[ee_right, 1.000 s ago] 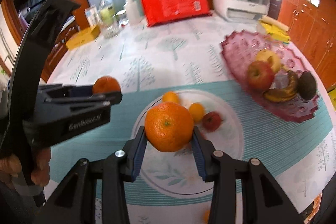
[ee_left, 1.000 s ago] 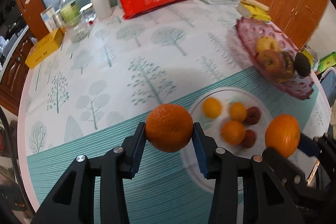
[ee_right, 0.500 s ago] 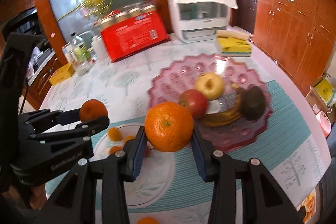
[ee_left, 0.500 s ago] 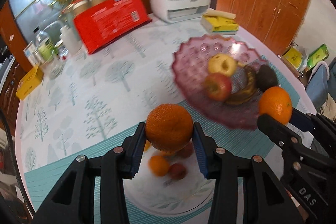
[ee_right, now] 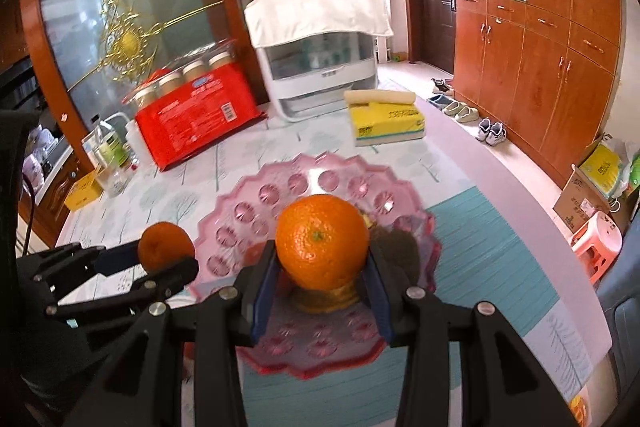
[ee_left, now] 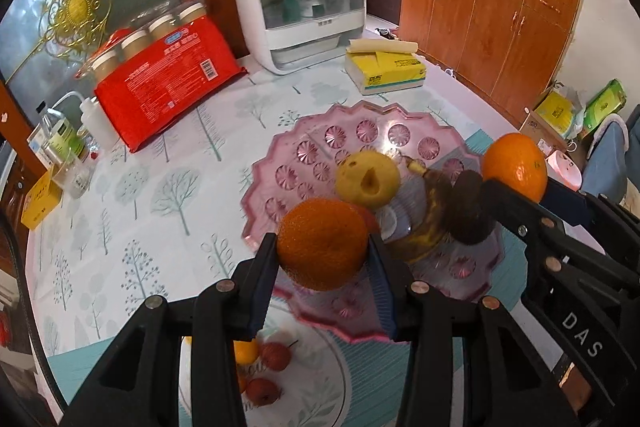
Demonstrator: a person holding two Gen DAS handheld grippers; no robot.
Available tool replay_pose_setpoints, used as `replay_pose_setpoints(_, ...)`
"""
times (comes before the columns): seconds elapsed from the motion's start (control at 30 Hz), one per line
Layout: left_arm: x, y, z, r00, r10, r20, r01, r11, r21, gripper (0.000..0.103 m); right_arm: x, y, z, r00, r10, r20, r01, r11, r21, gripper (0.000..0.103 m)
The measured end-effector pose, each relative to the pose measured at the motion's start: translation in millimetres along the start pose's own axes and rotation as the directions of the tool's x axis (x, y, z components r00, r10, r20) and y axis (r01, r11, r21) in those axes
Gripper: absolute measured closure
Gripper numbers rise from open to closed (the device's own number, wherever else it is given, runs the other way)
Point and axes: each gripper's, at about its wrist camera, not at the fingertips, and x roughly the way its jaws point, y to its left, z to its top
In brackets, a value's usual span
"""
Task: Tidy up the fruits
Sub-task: 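Carry the orange with the right tool while the left tool carries its orange over the pink bowl, then open the right tool to drop its orange into the bowl while the left tool releases its orange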
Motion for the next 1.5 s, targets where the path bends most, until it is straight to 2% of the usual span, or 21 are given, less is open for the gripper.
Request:
replay_pose_setpoints(0.13, 15.2, -9.1, 6.9, 1.0, 0.007, -0.023, -0.007, 1.0, 0.0, 0.061, 11.4, -10.7, 6.4, 1.0, -0.01, -0.002, 0.01, 1.0, 0.016, 0.061)
replay_pose_setpoints(0.43, 51.3, -21.8, 3.0, 0.995, 0.024, -0.099, -0.023, 1.0, 0.01, 0.061, 43.1, -24.4, 0.3, 0.996, -0.047, -0.072, 0.048, 0.999, 0.015, 0.061)
replay_pose_setpoints(0.9, 68.3, -22.9, -2.7, 0.987, 0.048, -0.151, -0.046, 0.999, 0.017, 0.059, 61.6, -21.2, -7.4, 0.989, -0.08, -0.121, 0.077, 0.997, -0.032, 0.058)
replay_pose_setpoints(1.0, 64.4, -19.3, -2.6, 0.988, 0.069, -0.136, -0.067, 0.998, 0.02, 0.048, 61.8, -19.8, -7.8, 0.989, -0.08, -0.125, 0.076, 0.996, -0.035, 0.057)
replay_pose_setpoints(1.07, 60.5, -15.6, -2.6, 0.989, 0.088, -0.119, -0.086, 0.996, 0.02, 0.033, 60.5, -20.4, -7.6, 0.99, -0.074, -0.122, 0.071, 0.997, -0.025, 0.056)
replay_pose_setpoints(1.13, 56.9, -10.4, -3.0, 0.99, 0.092, -0.11, -0.091, 0.996, 0.01, 0.028, 59.0, -21.2, -7.1, 0.99, -0.077, -0.116, 0.075, 0.997, -0.016, 0.052)
replay_pose_setpoints(1.2, 53.8, -6.1, -3.9, 0.991, 0.086, -0.108, -0.086, 0.996, -0.002, 0.027, 56.5, -21.7, -7.0, 0.991, -0.08, -0.107, 0.079, 0.997, -0.01, 0.048)
replay_pose_setpoints(1.5, 40.5, -5.9, -13.5, 0.993, 0.087, -0.084, -0.086, 0.996, 0.008, 0.027, 47.3, -14.3, -11.1, 0.992, -0.081, -0.094, 0.08, 0.997, -0.017, 0.048)
